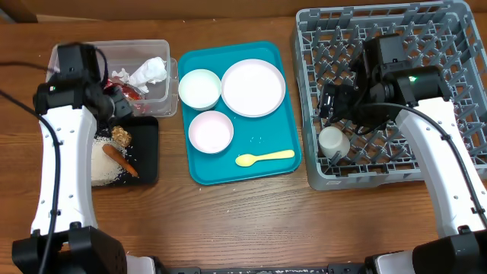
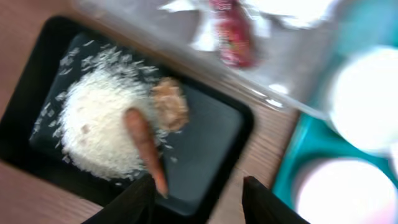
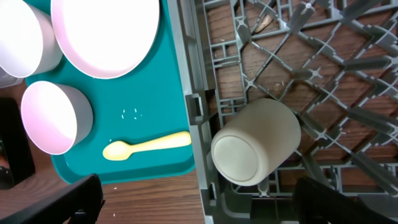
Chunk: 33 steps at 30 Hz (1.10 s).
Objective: Sort waste into correct bins and load items into the dishwasher
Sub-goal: 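Reach the right gripper to the pink bowl on the teal tray and grasp its rim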
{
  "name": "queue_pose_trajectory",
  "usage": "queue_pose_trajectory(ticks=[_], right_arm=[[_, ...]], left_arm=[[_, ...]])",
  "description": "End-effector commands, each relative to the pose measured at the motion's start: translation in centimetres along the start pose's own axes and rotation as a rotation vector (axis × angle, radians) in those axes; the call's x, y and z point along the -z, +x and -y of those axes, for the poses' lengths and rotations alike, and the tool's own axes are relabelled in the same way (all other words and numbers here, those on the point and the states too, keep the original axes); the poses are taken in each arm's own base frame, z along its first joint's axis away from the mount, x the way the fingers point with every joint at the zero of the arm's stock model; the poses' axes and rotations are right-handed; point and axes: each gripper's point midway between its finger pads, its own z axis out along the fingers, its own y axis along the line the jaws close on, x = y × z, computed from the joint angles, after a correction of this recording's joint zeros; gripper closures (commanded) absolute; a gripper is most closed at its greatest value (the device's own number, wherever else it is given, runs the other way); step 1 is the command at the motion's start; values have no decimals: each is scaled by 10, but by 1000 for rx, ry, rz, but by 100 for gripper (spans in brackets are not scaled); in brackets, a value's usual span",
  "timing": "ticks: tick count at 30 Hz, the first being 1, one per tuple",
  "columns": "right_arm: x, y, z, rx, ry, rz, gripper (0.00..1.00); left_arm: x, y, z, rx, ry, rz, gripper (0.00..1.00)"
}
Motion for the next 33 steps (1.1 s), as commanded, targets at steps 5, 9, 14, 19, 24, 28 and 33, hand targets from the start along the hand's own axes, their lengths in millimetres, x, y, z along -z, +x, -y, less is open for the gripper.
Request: queue_pose_trajectory(ticks=[5, 9, 14, 19, 24, 28, 33], right_arm=[[4, -7, -23, 22, -123, 27, 0], [7, -15, -43, 50, -215, 61, 2], [11, -30, -105, 104, -330, 175, 4], [-3, -31, -153, 54, -308, 263, 5], [-69, 7, -186, 97, -299, 88, 10], [-105, 29, -193, 127, -260, 7, 17], [-146, 42, -195, 112, -223, -55, 38]], left_arm=[[90, 35, 131, -590, 392, 78, 36], [101, 59, 167, -707, 444, 86, 30], [100, 64, 174, -726, 455, 83, 22], [94, 64, 173, -715, 440, 69, 18], [77, 19, 128, -455, 230, 132, 9], [74, 8, 114, -415, 209, 142, 0], [71, -11, 97, -347, 187, 172, 0]])
